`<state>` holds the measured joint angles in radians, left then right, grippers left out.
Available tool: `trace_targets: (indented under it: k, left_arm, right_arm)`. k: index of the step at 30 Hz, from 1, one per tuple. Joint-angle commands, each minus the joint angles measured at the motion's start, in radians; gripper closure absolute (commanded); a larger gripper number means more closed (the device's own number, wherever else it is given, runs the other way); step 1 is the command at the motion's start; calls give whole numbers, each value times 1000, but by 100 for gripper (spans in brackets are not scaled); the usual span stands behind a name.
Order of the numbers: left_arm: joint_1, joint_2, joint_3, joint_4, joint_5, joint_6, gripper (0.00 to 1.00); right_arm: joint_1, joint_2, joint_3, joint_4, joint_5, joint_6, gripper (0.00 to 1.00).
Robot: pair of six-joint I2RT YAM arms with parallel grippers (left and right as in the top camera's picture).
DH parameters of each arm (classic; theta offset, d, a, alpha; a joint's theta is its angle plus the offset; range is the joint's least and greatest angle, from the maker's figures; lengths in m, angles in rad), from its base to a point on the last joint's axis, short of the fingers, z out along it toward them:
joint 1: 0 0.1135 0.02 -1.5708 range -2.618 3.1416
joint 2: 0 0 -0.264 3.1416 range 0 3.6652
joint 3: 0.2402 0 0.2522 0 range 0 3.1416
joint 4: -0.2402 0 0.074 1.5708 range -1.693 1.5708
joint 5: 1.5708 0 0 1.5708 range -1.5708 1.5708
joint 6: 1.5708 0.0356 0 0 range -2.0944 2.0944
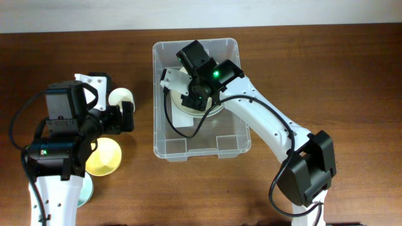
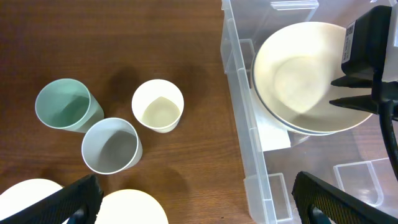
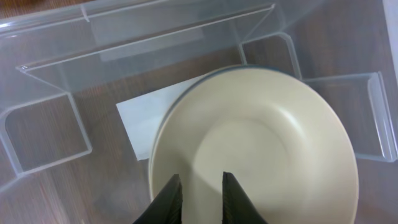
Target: Pack container
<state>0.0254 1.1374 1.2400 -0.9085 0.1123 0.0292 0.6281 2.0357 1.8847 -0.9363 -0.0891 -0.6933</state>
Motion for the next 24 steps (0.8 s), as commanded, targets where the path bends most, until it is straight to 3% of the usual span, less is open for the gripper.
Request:
trace_targets:
  k: [1, 5, 9, 13, 16, 19, 21, 24]
  left_arm:
    - [2, 2, 19, 2, -4, -7, 0]
    - [2, 3, 19, 2, -4, -7, 0]
    - [2, 2, 19, 2, -4, -7, 0]
    - [2, 2, 19, 2, -4, -7, 0]
    - [2, 2, 19, 2, -4, -7, 0]
    - [2, 2, 19, 2, -4, -7, 0]
    - [2, 3, 19, 2, -4, -7, 0]
    - [2, 3, 19, 2, -4, -7, 0]
  right_arm:
    - [-2, 2, 16, -11, -16, -6, 80]
    - [1, -40, 18, -37, -16, 7, 80]
    - [-14, -138, 42, -31, 19, 158, 80]
    - [-117, -242, 70, 2, 106, 466, 55]
    - [-236, -261, 69, -27, 104, 719, 46]
    - [-328, -250, 57, -111, 47, 878, 58]
    - [-363, -240, 40, -148, -16, 847, 65]
    - [-375, -216, 18, -177, -59, 752, 85]
